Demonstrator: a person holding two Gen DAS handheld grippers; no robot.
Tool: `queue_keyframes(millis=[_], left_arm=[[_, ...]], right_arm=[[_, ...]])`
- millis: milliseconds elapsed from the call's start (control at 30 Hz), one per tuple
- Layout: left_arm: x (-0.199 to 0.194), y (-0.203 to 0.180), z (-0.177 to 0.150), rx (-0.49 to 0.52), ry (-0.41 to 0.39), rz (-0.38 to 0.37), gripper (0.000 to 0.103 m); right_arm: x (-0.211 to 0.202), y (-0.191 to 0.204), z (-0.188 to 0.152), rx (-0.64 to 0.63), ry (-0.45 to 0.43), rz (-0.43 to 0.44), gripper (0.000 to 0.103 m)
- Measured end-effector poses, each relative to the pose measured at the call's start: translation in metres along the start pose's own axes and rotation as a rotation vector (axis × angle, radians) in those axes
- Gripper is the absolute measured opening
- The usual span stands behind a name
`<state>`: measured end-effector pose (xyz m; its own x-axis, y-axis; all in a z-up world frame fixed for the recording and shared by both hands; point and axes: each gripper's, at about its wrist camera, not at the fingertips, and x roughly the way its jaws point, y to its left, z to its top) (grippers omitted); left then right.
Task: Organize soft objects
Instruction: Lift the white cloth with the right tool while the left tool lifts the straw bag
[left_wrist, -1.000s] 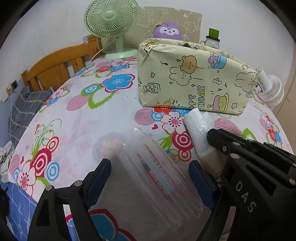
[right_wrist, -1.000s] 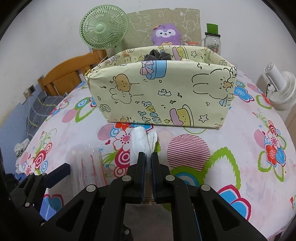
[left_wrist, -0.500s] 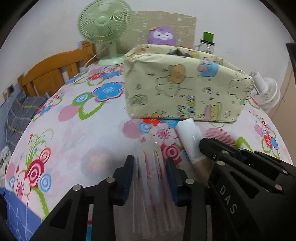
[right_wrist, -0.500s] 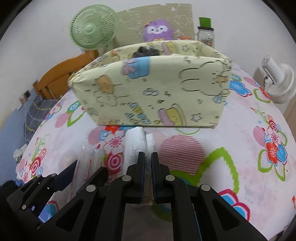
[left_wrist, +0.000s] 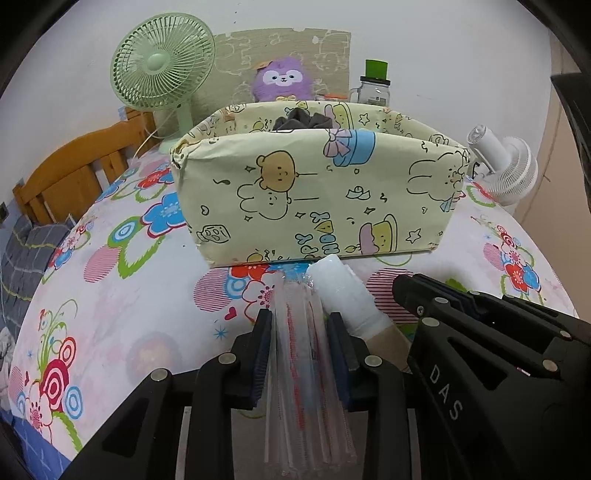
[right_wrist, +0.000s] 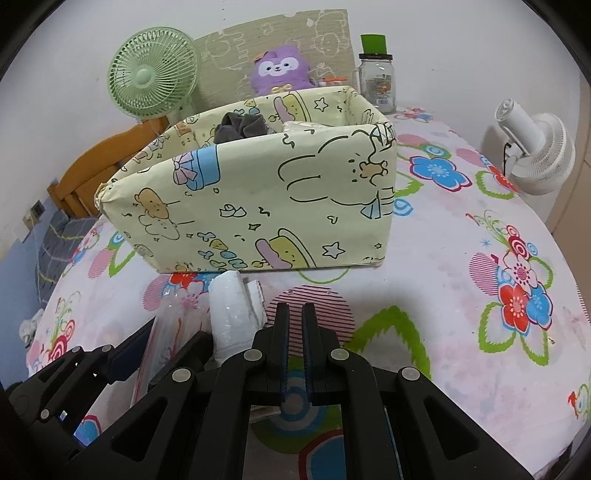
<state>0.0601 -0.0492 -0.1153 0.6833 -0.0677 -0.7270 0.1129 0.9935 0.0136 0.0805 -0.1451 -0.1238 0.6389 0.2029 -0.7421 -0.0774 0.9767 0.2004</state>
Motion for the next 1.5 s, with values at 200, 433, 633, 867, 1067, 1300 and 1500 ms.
queue_keyframes(millis=[200,433,633,867,1067,1300,1500], left_arm=[[-0.003,0.008,-0.004,0.012,0.001,0.022,0.03],[-0.005,0.022,-0.007,0.026,-0.006,0.043,0.03],[-0.007,0.033,-0.01,0.036,-0.006,0.039,0.03],[-0.003,0.044,-0.016,0.043,0.01,0.034,0.03],[-0.002,0.047,-0.017,0.025,0.013,0.014,0.031],[-0.002,0.048,-0.015,0.008,0.024,0.006,0.03],[-0.004,0.041,-0.012,0.013,0.02,-0.008,0.03]], right_arm=[[0.001,0.01,-0.001,-0.044,0.018,0.021,0.017],[-0.004,0.017,-0.002,-0.054,-0.012,-0.002,0.069],[0.003,0.034,-0.003,-0.091,0.016,-0.009,0.069],[0.013,0.051,-0.006,-0.13,0.049,-0.007,0.069],[0.017,0.057,-0.005,-0.131,0.065,-0.002,0.05],[0.018,0.058,-0.004,-0.131,0.064,0.0,0.024],[0.011,0.051,-0.003,-0.114,0.052,-0.006,0.023]])
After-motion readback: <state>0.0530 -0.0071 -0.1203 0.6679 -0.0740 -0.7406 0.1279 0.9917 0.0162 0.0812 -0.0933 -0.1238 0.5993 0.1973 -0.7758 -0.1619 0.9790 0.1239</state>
